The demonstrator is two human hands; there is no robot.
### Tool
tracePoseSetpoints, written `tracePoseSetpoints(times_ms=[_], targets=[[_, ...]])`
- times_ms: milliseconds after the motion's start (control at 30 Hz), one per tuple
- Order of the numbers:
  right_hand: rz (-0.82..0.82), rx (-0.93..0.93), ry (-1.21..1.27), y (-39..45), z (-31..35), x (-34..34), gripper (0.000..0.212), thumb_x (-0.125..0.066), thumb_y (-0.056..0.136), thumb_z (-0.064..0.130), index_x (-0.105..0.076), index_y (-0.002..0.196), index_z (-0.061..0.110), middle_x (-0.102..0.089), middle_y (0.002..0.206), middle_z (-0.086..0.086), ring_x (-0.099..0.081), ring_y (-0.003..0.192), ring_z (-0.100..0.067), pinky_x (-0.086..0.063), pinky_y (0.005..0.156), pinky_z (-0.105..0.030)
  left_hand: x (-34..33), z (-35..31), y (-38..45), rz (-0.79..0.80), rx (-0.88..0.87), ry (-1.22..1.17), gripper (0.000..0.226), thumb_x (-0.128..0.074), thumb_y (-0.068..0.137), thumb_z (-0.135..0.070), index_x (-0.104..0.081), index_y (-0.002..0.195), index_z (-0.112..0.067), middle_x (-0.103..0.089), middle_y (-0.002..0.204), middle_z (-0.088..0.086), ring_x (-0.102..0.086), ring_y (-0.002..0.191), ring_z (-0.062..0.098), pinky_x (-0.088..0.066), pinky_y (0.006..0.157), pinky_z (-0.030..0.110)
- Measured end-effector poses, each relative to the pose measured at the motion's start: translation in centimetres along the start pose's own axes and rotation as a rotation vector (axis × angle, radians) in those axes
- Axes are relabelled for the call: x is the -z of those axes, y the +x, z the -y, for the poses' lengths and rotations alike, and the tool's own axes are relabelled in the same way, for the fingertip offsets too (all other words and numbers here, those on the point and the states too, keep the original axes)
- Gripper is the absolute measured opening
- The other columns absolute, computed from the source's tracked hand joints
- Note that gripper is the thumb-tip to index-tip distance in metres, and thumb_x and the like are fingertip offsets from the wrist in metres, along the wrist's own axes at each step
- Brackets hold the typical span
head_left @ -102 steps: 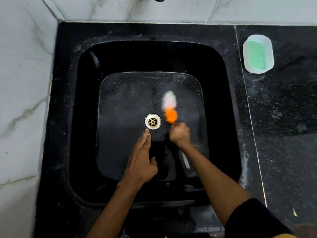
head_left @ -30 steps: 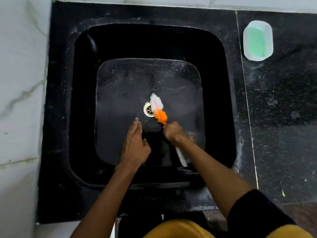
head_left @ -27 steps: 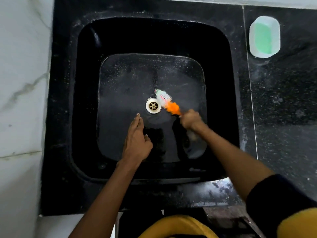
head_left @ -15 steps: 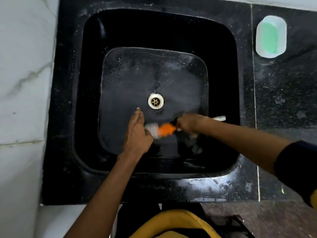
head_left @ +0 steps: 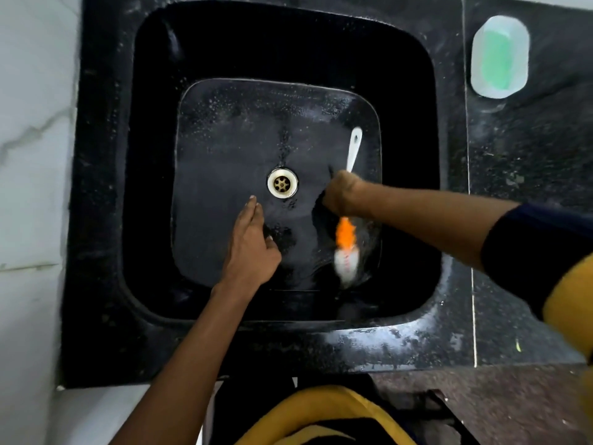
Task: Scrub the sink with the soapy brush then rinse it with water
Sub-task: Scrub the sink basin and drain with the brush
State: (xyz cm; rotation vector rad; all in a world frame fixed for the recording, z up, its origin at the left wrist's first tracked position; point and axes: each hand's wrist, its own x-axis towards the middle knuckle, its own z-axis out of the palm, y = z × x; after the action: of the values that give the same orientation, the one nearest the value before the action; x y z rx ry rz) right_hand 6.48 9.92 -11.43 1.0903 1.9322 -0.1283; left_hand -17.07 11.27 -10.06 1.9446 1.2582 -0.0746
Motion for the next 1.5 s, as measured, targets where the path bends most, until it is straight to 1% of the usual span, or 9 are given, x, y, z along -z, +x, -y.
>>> tracePoseSetpoints(times_ms=[167,300,400,567,800,967,1233,1333,1500], targets=[[0.21,-0.112,0.098,-1.0,-3.0,-0.1,0.031,-0.083,0.058,0.048,-0.076,0.079,0.026,-0.073,0.083,0.004,-0.071,0.076,-0.015,-0.045,0.058,-0.02,0.1,0.2,0.2,0.016,0.015,0.012,0.072,-0.054,0.089,-0.002,-0.024,0.155,-0.002,-0.012,0.166,0.003,-0.012,0.153,0.018,-0.012,0.124,0.027],[0.101,-0.054,-0.053,-0.1,-5.0,-1.5,0.033,-0.062,0.092,0.034,-0.062,0.125,0.031,-0.063,0.124,0.008,-0.059,0.114,-0.016,-0.047,0.079,-0.03,-0.1,-0.2,0.3,0.025,0.018,0.021,0.074,-0.054,0.089,-0.003,-0.022,0.156,-0.004,-0.01,0.167,0.001,-0.01,0.153,0.017,-0.011,0.124,0.026],[0.268,-0.046,-0.16,0.3,-3.2,0.1,0.025,-0.061,0.093,0.026,-0.063,0.119,0.025,-0.064,0.122,0.008,-0.062,0.111,-0.014,-0.039,0.06,-0.025,0.0,-0.2,0.3,0.033,0.026,0.029,0.074,-0.055,0.089,-0.004,-0.021,0.156,-0.004,-0.009,0.167,0.001,-0.01,0.153,0.017,-0.012,0.124,0.028],[0.236,0.17,-0.163,2.0,2.4,1.4,0.028,-0.05,0.098,0.031,-0.065,0.121,0.028,-0.065,0.124,0.004,-0.062,0.114,-0.021,-0.048,0.084,-0.03,0.3,0.0,0.1,0.038,0.046,0.023,0.076,-0.056,0.089,-0.005,-0.021,0.156,-0.005,-0.009,0.167,0.0,-0.01,0.153,0.018,-0.014,0.125,0.031],[0.346,-0.245,-0.19,-0.9,-6.4,1.5,0.031,-0.056,0.096,0.025,-0.059,0.127,0.022,-0.06,0.127,0.004,-0.058,0.117,-0.023,-0.051,0.086,-0.033,0.2,-0.2,0.3,0.04,0.041,0.033,0.077,-0.057,0.09,-0.007,-0.019,0.157,-0.006,-0.007,0.167,-0.001,-0.008,0.153,0.016,-0.011,0.124,0.027],[0.333,-0.06,-0.22,1.1,-1.3,0.0,0.03,-0.061,0.093,0.015,-0.065,0.122,0.021,-0.067,0.121,0.001,-0.064,0.109,-0.021,-0.039,0.057,-0.027,0.3,-0.3,0.0,0.049,0.055,0.029,0.078,-0.057,0.09,-0.006,-0.018,0.157,-0.006,-0.006,0.167,-0.002,-0.008,0.153,0.016,-0.007,0.121,0.023],[0.271,-0.293,0.145,-3.3,-8.0,0.2,0.035,-0.063,0.09,0.029,-0.063,0.124,0.02,-0.059,0.128,-0.007,-0.052,0.121,-0.028,-0.042,0.093,-0.039,0.4,-0.3,0.2,0.049,0.049,0.023,0.078,-0.058,0.089,-0.008,-0.018,0.157,-0.006,-0.008,0.167,-0.002,-0.009,0.153,0.016,-0.011,0.124,0.027],[0.309,-0.156,-0.065,-2.7,-5.0,0.8,0.024,-0.055,0.096,0.025,-0.064,0.118,0.02,-0.063,0.123,0.001,-0.058,0.115,-0.023,-0.04,0.07,-0.028,0.3,-0.5,0.0,0.058,0.05,0.019,0.078,-0.057,0.09,-0.007,-0.018,0.157,-0.005,-0.008,0.167,-0.001,-0.008,0.153,0.016,-0.008,0.122,0.024],[0.396,-0.1,0.023,-2.1,-2.8,1.3,0.031,-0.054,0.094,0.04,-0.063,0.12,0.026,-0.064,0.123,0.003,-0.06,0.113,-0.022,-0.046,0.082,-0.028,0.5,-0.4,-0.2,0.062,0.068,0.023,0.077,-0.057,0.09,-0.007,-0.019,0.157,-0.007,-0.006,0.167,-0.004,-0.008,0.153,0.015,-0.008,0.122,0.022]])
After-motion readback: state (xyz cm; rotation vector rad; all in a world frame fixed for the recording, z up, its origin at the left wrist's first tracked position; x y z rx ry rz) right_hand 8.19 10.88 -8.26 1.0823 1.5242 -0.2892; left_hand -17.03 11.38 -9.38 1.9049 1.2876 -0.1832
